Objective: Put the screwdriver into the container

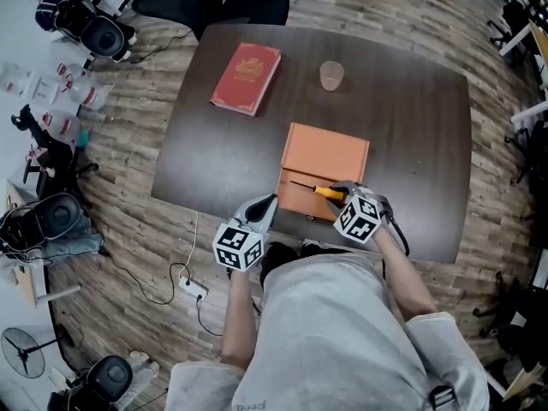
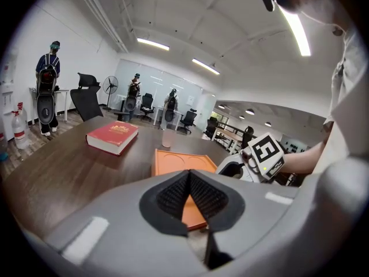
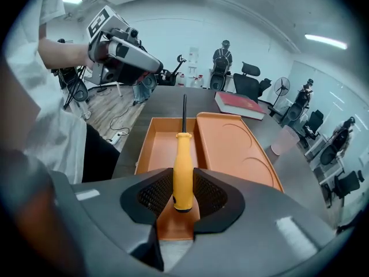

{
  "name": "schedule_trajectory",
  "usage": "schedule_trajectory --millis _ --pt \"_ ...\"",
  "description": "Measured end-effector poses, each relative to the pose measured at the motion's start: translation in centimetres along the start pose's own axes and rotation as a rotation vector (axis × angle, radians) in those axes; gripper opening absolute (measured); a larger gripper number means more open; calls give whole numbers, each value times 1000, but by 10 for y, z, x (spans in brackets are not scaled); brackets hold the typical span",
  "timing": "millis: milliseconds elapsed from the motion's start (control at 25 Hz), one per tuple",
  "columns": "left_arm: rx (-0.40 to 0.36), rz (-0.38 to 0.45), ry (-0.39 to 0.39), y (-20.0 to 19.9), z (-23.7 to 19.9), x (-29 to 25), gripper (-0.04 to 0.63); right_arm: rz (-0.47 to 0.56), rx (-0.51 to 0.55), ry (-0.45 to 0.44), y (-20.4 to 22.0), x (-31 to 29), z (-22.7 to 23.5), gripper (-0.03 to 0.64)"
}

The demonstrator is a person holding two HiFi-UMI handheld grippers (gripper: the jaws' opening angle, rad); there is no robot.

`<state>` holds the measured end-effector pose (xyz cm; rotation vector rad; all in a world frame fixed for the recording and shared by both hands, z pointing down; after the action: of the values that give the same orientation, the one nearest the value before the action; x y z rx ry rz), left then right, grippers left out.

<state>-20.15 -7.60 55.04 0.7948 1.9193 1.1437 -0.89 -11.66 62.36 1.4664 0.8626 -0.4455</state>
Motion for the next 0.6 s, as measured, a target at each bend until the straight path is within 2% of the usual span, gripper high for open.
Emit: schedule_trajectory --millis 160,280,400,600 --pt "30 15 -29 0 -12 6 54 -24 10 -1 3 -3 -1 109" --pt "21 13 -28 -2 -21 8 54 -34 13 17 1 -4 0 109" --pt "10 -4 6 -4 -26 1 54 -40 7 43 2 -3 2 109" --pt "-31 -60 105 -6 -27 -16 54 -60 -10 80 3 -4 8 109"
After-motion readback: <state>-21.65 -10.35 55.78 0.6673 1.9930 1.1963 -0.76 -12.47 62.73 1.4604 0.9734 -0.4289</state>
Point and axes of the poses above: the fingertips, and each gripper's own axes: x backward along the fingers, z to its right, y out of its underside, the point moved 5 cm from there along x, backward along the fingers, and after that the axes turned 9 degrees about z, right-handed, at the moved point
